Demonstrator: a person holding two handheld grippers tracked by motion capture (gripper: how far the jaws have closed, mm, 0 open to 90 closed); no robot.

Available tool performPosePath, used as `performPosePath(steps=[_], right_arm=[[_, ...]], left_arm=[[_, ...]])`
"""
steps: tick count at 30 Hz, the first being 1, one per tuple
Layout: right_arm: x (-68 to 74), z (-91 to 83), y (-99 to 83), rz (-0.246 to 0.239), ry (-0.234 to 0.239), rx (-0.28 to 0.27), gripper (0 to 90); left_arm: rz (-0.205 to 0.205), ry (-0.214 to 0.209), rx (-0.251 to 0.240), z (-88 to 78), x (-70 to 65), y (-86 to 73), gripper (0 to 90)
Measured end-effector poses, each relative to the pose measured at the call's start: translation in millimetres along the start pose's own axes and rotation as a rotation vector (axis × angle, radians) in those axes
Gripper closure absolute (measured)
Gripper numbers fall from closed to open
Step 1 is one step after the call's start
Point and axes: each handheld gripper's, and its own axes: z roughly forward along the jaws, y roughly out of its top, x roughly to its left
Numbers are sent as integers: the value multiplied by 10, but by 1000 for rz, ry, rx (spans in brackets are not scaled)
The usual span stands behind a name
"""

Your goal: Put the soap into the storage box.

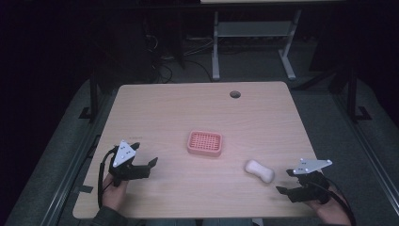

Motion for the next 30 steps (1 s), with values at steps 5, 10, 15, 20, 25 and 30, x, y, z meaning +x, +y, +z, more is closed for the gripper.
performPosePath(steps=[5, 10, 15, 20, 25, 30], right_arm=[[-4, 29, 93, -17, 14, 23, 247], [-16, 41, 176, -23, 22, 31, 237], [-29, 75, 285, -32, 32, 51, 219], [-34, 83, 345, -30, 38, 59, 209], [-41, 131, 470, -31, 66, 76, 190], [-18, 177, 545, -54, 65, 91, 188]], left_arm=[[5, 0, 5, -3, 3, -4, 146], [-6, 3, -4, -13, 7, -7, 146], [-7, 3, -4, -18, 14, -6, 146], [-6, 0, -3, -13, 6, -4, 146], [-8, 0, -1, -6, 6, -6, 146], [-9, 2, -3, -11, 13, -6, 146]])
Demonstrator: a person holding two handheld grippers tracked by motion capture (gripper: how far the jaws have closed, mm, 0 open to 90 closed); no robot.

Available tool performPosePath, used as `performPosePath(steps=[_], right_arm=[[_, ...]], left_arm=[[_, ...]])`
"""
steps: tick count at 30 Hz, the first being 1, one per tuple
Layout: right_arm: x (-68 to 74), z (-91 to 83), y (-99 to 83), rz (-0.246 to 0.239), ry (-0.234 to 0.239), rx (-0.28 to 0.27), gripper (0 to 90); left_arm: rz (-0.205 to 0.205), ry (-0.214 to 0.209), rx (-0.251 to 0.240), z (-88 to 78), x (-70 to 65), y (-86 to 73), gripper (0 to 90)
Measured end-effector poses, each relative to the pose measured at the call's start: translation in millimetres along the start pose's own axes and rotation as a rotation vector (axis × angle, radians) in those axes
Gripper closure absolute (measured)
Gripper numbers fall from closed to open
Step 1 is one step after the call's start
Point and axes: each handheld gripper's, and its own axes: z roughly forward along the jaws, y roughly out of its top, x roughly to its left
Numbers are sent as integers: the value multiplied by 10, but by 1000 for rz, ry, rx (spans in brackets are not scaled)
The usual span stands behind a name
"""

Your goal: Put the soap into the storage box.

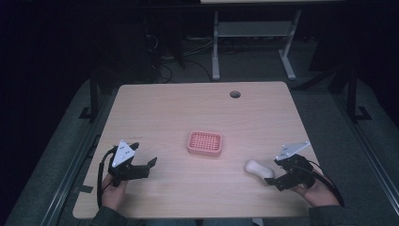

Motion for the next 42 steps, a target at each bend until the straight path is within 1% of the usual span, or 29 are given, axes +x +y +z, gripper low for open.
performPosePath(steps=[1, 4, 5, 6, 8, 9, 11, 13, 14, 15, 16, 19, 20, 22, 23, 24, 26, 27, 28, 31, 34, 39, 42], right_arm=[[-2, 26, 41, -2, 12, 13, 188], [9, 49, 80, -14, 7, 23, 189], [17, 85, 122, -24, 16, 35, 198], [17, 85, 122, -24, 16, 35, 198], [31, 159, 192, -35, 17, 62, 209], [37, 180, 212, -46, 7, 73, 213], [42, 222, 242, -55, 15, 87, 221], [47, 258, 264, -63, 7, 96, 227], [46, 269, 269, -63, 4, 97, 228], [42, 290, 278, -57, 14, 98, 230], [38, 309, 283, -58, 14, 101, 234], [35, 333, 290, -56, 7, 102, 252], [31, 346, 293, -52, 13, 104, 265], [15, 383, 305, -60, 0, 125, 326], [4, 392, 310, -63, -5, 131, 337], [-3, 394, 314, -54, -13, 136, 352], [-14, 398, 317, -47, -3, 135, 392], [-14, 398, 317, -47, -3, 135, 392], [-9, 419, 319, -69, -7, 143, 402], [-1, 452, 323, -85, -8, 153, 424], [3, 472, 327, -91, -4, 166, 451], [-10, 487, 328, -86, 4, 172, 454], [-20, 506, 325, -74, 15, 189, 457]], left_arm=[[-2, -2, 1, 4, -3, -1, 146], [5, -3, 5, 8, -8, -1, 146], [9, -5, 8, 12, -11, -1, 146], [9, -5, 8, 12, -11, -1, 146], [8, -7, 9, 20, -14, -3, 146], [9, -7, 10, 20, -11, -3, 146], [5, -7, 8, 19, -7, -3, 146], [2, -6, 7, 18, -4, -4, 146], [3, -5, 8, 17, -2, -5, 146], [3, -4, 7, 18, -2, -5, 146], [5, -4, 6, 17, 0, -4, 146], [2, -5, 6, 19, 0, -5, 146], [1, -6, 7, 22, -1, -6, 146], [3, -4, 6, 19, 2, -6, 146], [4, -4, 7, 15, 5, -6, 146], [2, -3, 6, 13, 6, -6, 146], [0, -4, 9, 16, 7, -8, 146], [0, -4, 9, 16, 7, -8, 146], [2, -3, 11, 18, 10, -10, 146], [2, -2, 6, 12, 7, -6, 146], [1, -4, 7, 12, 6, -8, 146], [-5, -2, 2, 12, 7, -8, 146], [2, -3, 7, 11, 6, -8, 146]])
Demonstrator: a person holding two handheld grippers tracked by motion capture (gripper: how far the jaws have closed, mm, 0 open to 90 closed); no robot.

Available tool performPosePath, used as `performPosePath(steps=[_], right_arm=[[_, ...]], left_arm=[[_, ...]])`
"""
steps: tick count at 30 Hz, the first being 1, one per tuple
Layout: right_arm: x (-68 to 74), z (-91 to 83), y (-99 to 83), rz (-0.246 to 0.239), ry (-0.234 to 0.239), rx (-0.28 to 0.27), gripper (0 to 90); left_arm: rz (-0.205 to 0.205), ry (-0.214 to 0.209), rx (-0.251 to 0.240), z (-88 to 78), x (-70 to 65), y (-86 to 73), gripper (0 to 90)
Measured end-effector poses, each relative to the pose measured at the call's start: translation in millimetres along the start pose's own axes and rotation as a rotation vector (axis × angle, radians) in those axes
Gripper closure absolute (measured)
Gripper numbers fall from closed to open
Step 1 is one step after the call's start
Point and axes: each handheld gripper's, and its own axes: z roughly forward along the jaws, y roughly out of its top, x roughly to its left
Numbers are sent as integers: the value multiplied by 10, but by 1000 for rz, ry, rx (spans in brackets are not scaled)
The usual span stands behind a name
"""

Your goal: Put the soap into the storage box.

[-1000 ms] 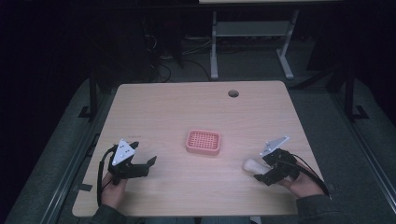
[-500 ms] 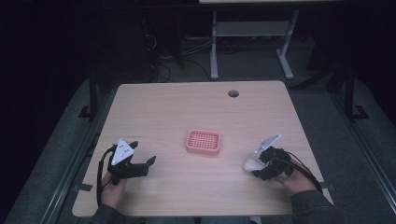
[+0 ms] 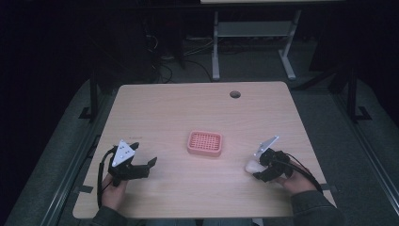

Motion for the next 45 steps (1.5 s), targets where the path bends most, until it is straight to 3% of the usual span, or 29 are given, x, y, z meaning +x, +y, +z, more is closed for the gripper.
performPosePath(steps=[7, 23, 36, 45], right_arm=[[-10, 29, 4, -4, 5, 5, 480], [68, 0, 42, -64, 1, 20, 490], [68, -189, 140, -91, -1, -39, 491], [89, -309, 323, -120, 3, -76, 491]], left_arm=[[-5, 4, -6, -3, 4, -1, 146], [-5, 4, -6, -9, 16, -1, 146], [-5, 5, -8, -5, 17, 1, 146], [-6, 4, -8, 3, 13, 6, 146]])
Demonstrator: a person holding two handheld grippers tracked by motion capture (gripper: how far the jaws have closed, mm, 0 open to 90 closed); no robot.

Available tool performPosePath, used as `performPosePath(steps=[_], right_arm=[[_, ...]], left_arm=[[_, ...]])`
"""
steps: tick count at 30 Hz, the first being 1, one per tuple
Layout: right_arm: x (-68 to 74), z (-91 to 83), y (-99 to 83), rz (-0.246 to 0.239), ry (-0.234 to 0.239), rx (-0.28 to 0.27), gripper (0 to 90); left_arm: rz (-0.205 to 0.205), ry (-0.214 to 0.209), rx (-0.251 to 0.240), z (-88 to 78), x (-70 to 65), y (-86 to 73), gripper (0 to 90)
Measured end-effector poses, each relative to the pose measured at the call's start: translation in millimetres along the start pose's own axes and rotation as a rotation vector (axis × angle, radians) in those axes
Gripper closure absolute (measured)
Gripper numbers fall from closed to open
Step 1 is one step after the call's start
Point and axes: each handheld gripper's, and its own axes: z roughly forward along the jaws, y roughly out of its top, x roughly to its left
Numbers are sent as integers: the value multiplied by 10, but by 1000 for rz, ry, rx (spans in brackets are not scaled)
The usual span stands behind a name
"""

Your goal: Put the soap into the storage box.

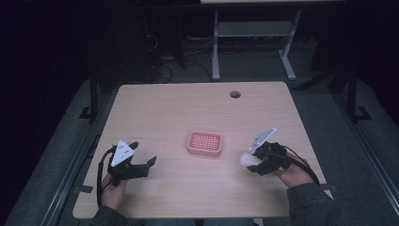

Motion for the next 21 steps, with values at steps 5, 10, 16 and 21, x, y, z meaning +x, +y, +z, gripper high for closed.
performPosePath(steps=[5, 10, 16, 21], right_arm=[[-27, -6, 84, -22, -3, 19, 491], [-44, -16, 199, -43, 5, 19, 491], [-77, -8, 289, -55, 9, 15, 491], [-96, 0, 331, -62, 9, 14, 491]], left_arm=[[-1, 1, 1, 0, 7, -7, 146], [-5, -1, 2, 6, -1, -8, 146], [-3, 6, -8, -10, 3, 1, 146], [-1, 1, 1, -1, 1, -3, 146]])
